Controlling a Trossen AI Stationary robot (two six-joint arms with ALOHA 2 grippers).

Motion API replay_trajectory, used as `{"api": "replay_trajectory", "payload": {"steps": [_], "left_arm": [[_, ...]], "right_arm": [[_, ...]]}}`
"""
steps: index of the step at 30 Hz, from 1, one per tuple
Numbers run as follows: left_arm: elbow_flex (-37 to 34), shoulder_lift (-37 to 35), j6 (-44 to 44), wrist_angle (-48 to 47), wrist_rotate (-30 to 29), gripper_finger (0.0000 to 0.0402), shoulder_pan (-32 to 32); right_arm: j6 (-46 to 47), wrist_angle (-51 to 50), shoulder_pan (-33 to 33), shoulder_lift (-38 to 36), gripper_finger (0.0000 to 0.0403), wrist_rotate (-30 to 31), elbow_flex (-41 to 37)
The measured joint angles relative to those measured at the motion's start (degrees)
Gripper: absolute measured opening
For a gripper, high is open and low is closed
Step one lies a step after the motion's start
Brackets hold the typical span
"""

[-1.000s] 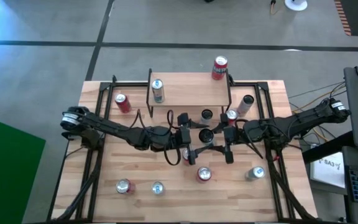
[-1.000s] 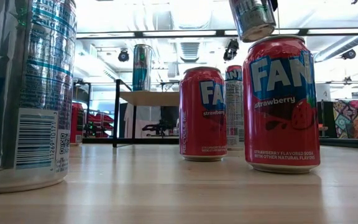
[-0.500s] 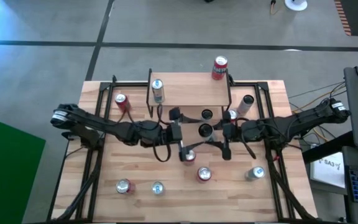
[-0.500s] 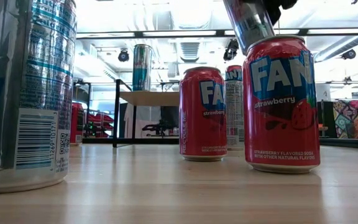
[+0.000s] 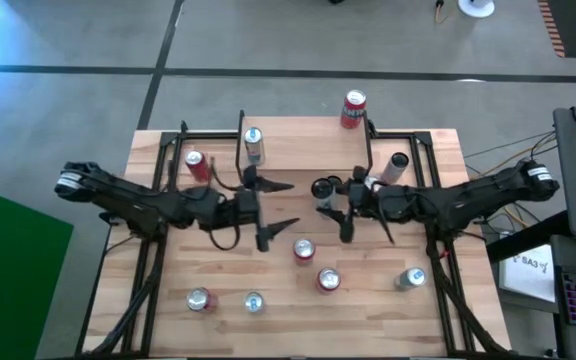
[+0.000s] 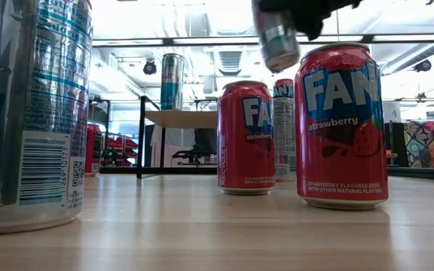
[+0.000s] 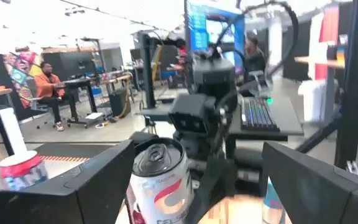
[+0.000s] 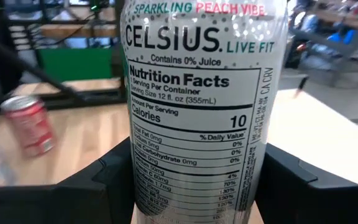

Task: Place canned beverage on shelf
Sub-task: Put the left white pink soda can on the shelf

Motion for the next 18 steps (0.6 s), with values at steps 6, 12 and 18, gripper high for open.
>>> {"api": "replay_trajectory", "payload": {"steps": [6,12,18], "left_arm": [[-7.7,-6.68,-1.45,6.33,-1.88,0.0339,0.0],[-14.25,-12.41,-3.3,11.08,-1.96,0.0339,0.02],[-18.24,-15.53,-3.7,14.02,-2.06,0.0339,0.02]], "right_arm": [[-1.35,12.27,-3.64,6.77,0.0232,1.11,-0.02],[-0.71,19.95,-7.68,10.51,0.0232,4.94,-0.02],[2.07,23.45,-11.61,12.52,0.0232,7.12,-0.02]]}}
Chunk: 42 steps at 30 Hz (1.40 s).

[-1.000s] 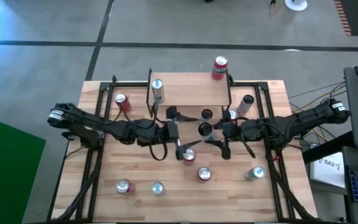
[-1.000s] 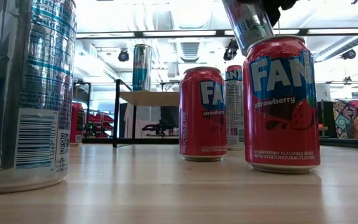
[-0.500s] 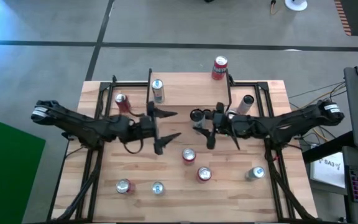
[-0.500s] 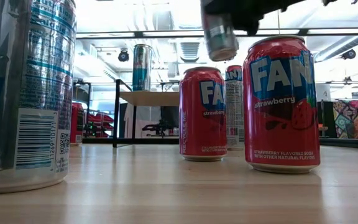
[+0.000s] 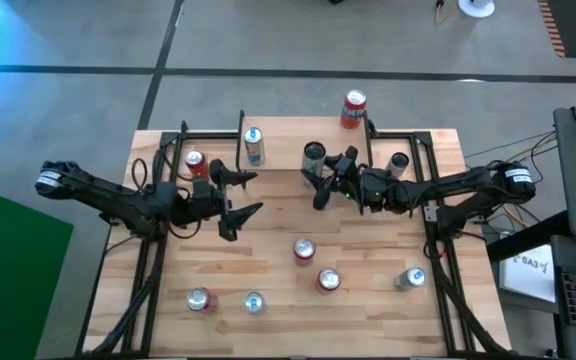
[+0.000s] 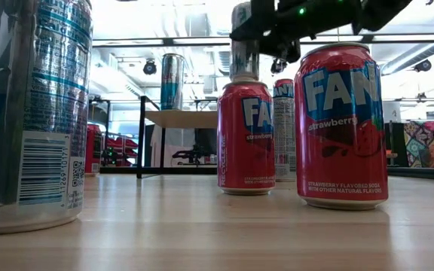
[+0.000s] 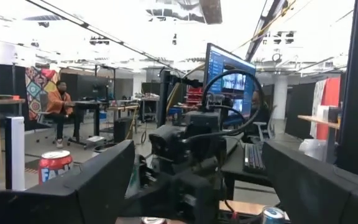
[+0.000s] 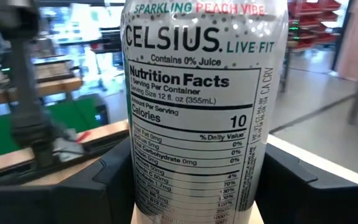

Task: Place canned beverage on shelf
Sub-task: Put the left white pink soda can on the shelf

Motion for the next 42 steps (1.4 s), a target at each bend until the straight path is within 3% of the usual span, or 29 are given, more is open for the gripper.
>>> {"api": "replay_trajectory", "payload": {"steps": [5,22,29,42], "left_arm": [[-0.5,-0.36,1.47,-0.25,-1.02,0.0339,0.0],[-0.35,-0.23,3.43,-0.42,-3.82,0.0339,0.17],[-0.35,-0.14,3.69,-0.46,-3.88,0.0339,0.22],[-0.33,-0.14,3.99,-0.73,-3.95,0.0339,0.26]], "right_arm": [[0.49,1.95,-2.3,2.08,0.0232,3.74,0.0],[-4.89,9.48,-6.92,7.3,0.0232,3.42,0.04],[-6.33,8.92,-6.94,9.84,0.0232,3.82,3.56],[-4.45,3.84,-6.81,11.56,0.0232,13.27,7.68]]}}
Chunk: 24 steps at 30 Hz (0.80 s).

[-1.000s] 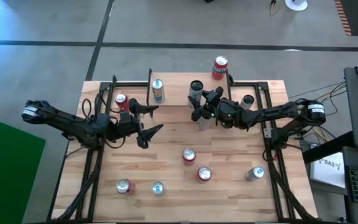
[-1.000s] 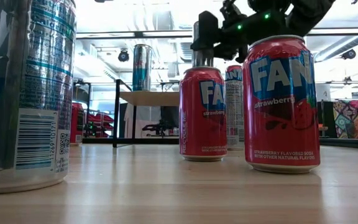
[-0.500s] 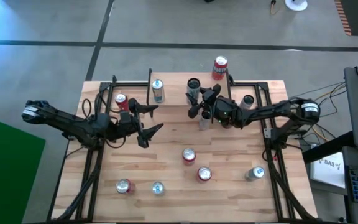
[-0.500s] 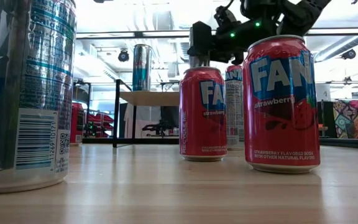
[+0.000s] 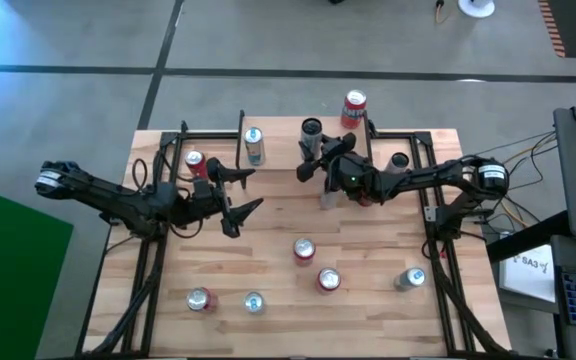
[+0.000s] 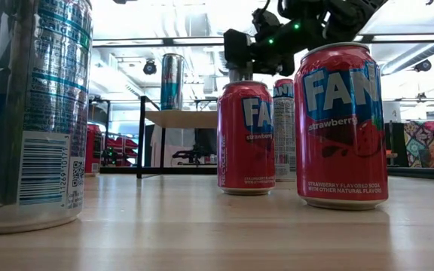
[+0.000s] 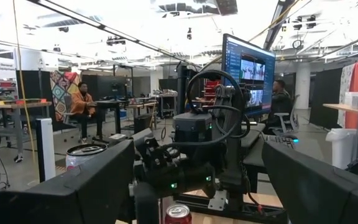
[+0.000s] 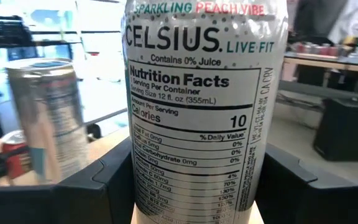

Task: Place canned beverage on shelf
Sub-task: Put the left white pink soda can on the shelf

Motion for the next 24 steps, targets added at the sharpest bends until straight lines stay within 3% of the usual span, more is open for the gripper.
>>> {"api": "replay_trajectory", "payload": {"steps": [3,24], "left_arm": [[0.0,0.0,0.11,0.01,-0.02,0.0339,0.0],[0.0,0.0,0.13,0.02,-0.02,0.0339,0.0]], "right_arm": [[1.05,-0.04,-0.02,-0.06,0.0232,2.5,0.06],[5.07,-2.06,-0.11,2.54,0.0237,5.2,0.08]]}}
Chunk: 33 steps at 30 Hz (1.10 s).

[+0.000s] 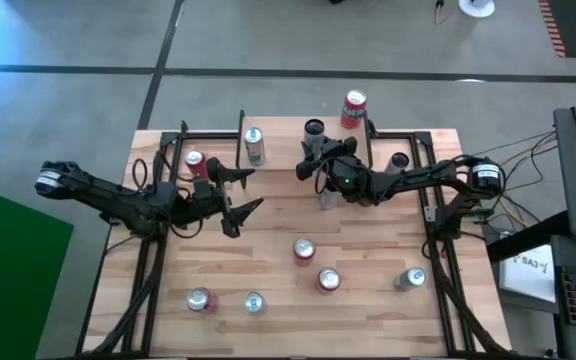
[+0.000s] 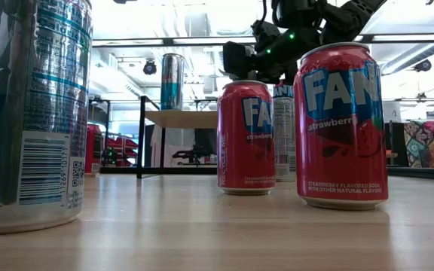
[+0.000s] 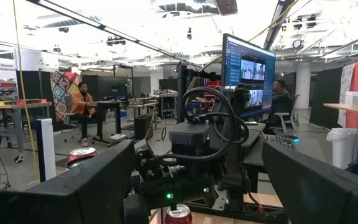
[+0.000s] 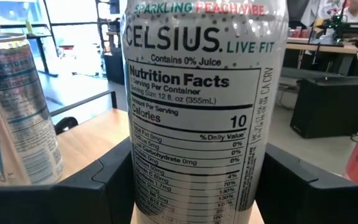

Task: Place canned beverage on shelf
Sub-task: Put the left white pink soda can on the shelf

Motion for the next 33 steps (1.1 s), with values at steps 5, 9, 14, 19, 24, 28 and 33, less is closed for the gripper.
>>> {"api": "replay_trajectory", "payload": {"steps": [5,9,14,19,24,28,33], "left_arm": [[0.0,0.0,0.35,0.0,0.0,0.0339,0.0],[0.0,0.0,0.46,-0.01,-0.74,0.0339,0.0],[0.0,0.0,0.48,-0.02,-1.49,0.0339,0.02],[0.0,0.0,0.46,-0.02,-1.49,0.0339,0.02],[0.0,0.01,0.46,-0.07,-1.49,0.0339,0.02],[0.0,0.02,0.4,-0.65,-1.49,0.0339,0.02],[0.01,0.8,0.02,-1.08,-1.49,0.0339,0.02]], "right_arm": [[-0.85,-0.02,0.0,0.0,0.0251,-0.01,0.0],[-2.13,-0.06,0.0,0.0,0.0277,-0.17,0.0],[-2.26,0.0,-0.01,-0.02,0.0318,-0.18,0.0],[-3.04,-0.08,0.0,-0.15,0.034,-0.29,0.0],[-3.63,-1.33,0.15,-1.7,0.0344,-0.33,0.0],[-2.5,-4.55,0.81,-4.08,0.0345,-0.39,0.0],[-1.43,-9.21,3.14,-8.95,0.0345,-0.57,-0.01]]}}
